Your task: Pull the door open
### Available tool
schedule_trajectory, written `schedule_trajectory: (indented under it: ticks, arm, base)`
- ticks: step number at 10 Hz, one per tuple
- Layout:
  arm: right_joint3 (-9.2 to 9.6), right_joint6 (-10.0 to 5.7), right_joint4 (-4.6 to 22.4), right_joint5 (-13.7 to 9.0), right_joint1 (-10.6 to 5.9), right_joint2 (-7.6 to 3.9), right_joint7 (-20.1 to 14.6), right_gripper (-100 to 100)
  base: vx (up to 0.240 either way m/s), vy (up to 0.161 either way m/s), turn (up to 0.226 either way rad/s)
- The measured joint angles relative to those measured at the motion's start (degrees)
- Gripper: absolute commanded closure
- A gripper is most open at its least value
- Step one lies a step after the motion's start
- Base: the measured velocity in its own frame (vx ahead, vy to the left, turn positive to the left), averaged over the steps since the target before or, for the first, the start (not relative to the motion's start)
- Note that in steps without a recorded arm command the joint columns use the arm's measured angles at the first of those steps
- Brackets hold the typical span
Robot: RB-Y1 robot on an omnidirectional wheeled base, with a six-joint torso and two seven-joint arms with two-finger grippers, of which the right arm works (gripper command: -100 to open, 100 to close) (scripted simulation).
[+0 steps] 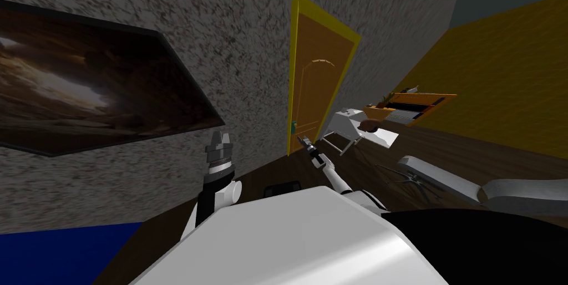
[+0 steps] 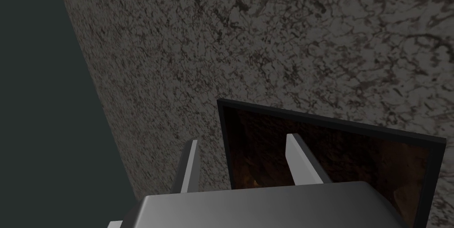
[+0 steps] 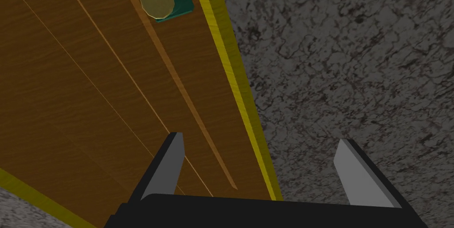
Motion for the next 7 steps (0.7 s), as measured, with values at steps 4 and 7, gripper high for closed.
schedule_trajectory:
  ticks: [4,7]
  arm:
    - [-0.37,-0.22,5.12,1.85,-2.74,-1.25,2.45,-100]
    - [-0.54,0.12,8.48,3.53,-4.6,-2.3,4.44,-100]
  base:
    - [0.097,-0.034,0.014]
    - [0.104,-0.034,0.015]
